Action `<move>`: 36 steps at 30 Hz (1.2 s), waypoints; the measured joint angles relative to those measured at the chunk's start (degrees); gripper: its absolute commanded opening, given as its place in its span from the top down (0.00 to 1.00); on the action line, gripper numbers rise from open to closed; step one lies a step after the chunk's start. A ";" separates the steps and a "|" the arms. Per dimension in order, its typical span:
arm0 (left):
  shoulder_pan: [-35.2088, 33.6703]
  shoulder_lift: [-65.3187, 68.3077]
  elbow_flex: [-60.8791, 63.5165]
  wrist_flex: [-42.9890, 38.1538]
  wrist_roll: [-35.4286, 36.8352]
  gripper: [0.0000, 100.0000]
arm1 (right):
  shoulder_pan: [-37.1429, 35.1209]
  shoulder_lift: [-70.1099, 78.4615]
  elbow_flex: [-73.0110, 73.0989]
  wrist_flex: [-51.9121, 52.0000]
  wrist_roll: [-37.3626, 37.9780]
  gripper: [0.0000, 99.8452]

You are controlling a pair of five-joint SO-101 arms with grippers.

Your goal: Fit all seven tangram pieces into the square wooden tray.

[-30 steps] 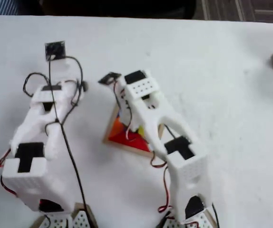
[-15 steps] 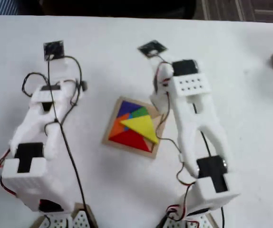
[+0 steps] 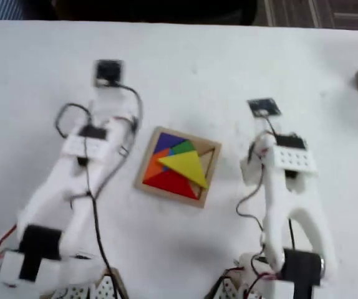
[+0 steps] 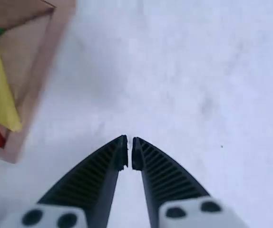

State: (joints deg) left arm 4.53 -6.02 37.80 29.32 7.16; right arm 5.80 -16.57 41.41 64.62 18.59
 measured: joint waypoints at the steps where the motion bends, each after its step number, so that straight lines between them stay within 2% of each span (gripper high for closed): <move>1: 2.29 -1.85 1.67 0.00 0.00 0.98 | 1.49 -1.41 2.11 -0.97 0.00 0.98; 5: 11.08 -8.44 7.65 0.18 -0.44 0.98 | 7.56 -4.57 6.86 -3.43 0.00 0.98; 10: 24.88 -13.01 14.77 0.97 -10.55 0.98 | 9.58 -4.31 8.18 -7.30 1.32 0.98; 13: 33.41 -13.45 15.12 7.03 -14.07 0.98 | 9.58 -1.85 8.18 -8.88 1.49 0.98; 16: 37.89 -13.54 13.80 14.07 -14.59 0.98 | 9.58 0.97 7.91 -9.41 1.49 0.98; 21: 38.42 -13.54 13.01 15.65 -14.59 0.98 | 9.58 3.16 7.91 -9.41 1.49 0.98; 25: 38.51 -13.54 13.01 11.52 -14.24 0.98 | 9.58 3.16 7.91 -9.41 1.49 0.98; 28: 38.51 -13.54 13.01 9.85 -10.64 0.98 | 9.58 3.16 7.91 -9.41 1.67 0.98; 36: 38.51 -1.41 7.30 9.67 -8.53 0.98 | 9.58 3.16 7.91 -9.41 1.67 0.98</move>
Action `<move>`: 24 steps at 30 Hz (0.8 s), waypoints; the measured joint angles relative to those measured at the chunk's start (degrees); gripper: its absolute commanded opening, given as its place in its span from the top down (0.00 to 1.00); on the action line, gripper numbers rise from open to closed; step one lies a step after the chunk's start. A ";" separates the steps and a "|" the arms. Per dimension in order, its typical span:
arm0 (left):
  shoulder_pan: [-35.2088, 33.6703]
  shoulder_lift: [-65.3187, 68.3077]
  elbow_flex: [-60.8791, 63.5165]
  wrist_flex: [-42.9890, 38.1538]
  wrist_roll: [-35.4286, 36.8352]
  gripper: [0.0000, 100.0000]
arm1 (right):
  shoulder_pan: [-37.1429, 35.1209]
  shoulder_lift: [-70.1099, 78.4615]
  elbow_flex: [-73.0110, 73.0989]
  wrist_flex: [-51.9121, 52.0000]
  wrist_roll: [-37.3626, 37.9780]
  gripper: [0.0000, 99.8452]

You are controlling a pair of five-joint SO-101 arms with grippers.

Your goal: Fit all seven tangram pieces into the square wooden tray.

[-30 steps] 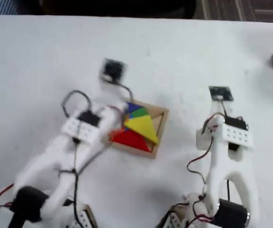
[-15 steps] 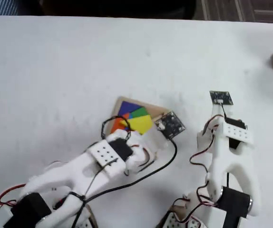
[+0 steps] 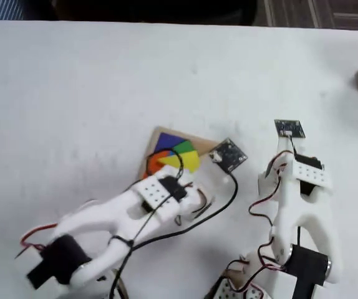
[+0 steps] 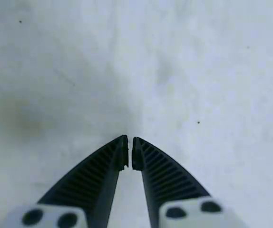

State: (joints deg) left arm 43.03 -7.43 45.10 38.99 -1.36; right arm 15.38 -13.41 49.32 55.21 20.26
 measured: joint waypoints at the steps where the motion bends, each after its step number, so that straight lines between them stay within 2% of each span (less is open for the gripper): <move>1: 0.00 0.97 -0.70 0.00 0.00 0.98 | 0.00 0.00 0.00 0.00 0.00 0.98; 13: -0.09 13.10 -10.99 0.00 0.18 0.98 | 0.00 0.00 0.00 0.00 0.18 0.98; 24: -6.59 18.81 -20.22 0.00 0.26 0.98 | 0.00 0.62 0.00 0.00 0.26 0.98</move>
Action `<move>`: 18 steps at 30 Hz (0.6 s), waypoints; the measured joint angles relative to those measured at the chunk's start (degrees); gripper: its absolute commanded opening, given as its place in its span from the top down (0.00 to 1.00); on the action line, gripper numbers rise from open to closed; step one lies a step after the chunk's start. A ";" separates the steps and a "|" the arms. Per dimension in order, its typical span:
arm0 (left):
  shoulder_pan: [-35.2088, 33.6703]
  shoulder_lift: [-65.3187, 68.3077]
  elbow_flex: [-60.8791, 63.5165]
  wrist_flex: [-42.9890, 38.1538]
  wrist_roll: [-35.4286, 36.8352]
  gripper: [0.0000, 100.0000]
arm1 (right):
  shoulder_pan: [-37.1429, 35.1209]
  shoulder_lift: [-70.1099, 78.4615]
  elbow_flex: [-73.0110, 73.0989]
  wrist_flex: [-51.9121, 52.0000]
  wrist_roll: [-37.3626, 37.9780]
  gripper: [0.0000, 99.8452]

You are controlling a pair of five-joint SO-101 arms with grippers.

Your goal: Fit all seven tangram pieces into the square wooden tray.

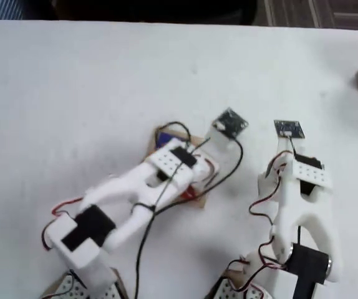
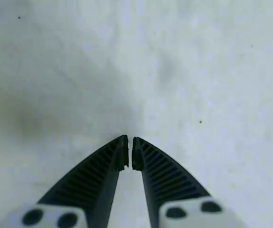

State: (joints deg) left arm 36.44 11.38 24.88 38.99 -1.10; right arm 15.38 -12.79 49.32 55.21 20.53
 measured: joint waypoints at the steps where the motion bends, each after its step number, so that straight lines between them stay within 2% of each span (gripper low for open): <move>1: -0.62 0.79 -0.97 0.00 0.00 0.98 | 0.00 0.00 0.00 0.00 0.00 0.98; 10: -2.02 2.55 -4.40 0.00 0.00 0.98 | 0.00 0.00 0.00 0.00 0.18 0.98; 14: -2.37 -4.66 -1.85 1.41 0.00 0.98 | 0.00 0.00 0.00 0.00 0.18 0.98; 18: -5.89 -14.24 3.52 1.67 0.00 0.98 | 0.00 0.18 0.00 0.00 0.18 0.98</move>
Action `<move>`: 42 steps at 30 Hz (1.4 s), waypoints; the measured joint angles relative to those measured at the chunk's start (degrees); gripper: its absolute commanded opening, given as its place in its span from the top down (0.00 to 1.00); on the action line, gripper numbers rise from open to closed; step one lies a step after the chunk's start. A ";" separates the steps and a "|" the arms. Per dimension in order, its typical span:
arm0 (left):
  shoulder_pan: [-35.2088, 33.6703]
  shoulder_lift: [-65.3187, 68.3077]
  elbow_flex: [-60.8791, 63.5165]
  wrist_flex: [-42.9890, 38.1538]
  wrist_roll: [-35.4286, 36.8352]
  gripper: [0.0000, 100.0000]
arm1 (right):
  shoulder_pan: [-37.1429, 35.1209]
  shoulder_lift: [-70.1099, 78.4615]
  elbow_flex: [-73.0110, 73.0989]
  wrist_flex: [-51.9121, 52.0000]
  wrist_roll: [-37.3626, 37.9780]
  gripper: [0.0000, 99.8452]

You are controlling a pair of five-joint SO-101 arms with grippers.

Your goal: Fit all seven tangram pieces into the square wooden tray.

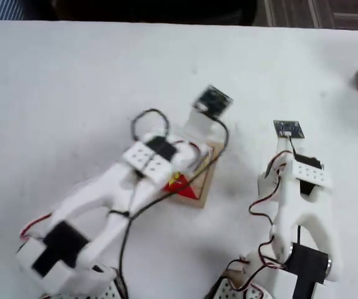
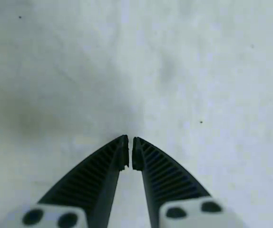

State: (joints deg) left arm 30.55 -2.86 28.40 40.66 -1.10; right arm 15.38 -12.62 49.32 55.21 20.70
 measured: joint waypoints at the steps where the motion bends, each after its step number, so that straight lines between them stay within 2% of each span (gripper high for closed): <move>1: -1.41 -1.49 1.05 0.00 0.00 0.98 | 0.00 0.00 0.00 0.00 0.09 0.98; 5: -6.51 -2.55 4.57 -1.58 0.00 0.98 | 0.00 0.00 0.00 0.00 0.09 0.98; 11: -8.62 4.48 4.92 -4.75 0.00 0.98 | 0.00 0.00 0.00 0.00 0.09 0.98; 17: -11.87 10.20 0.97 -3.69 0.00 0.98 | 0.00 0.00 0.00 0.00 0.09 0.98; 29: -11.43 10.81 0.35 2.90 0.00 0.98 | 0.00 0.00 0.00 0.00 0.09 0.98; 42: -3.69 10.81 -0.09 7.47 -0.09 0.98 | 0.00 0.00 0.00 0.00 0.09 0.98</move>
State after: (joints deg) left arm 26.86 7.96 28.31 48.13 -1.19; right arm 15.38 -12.62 49.32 55.21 20.79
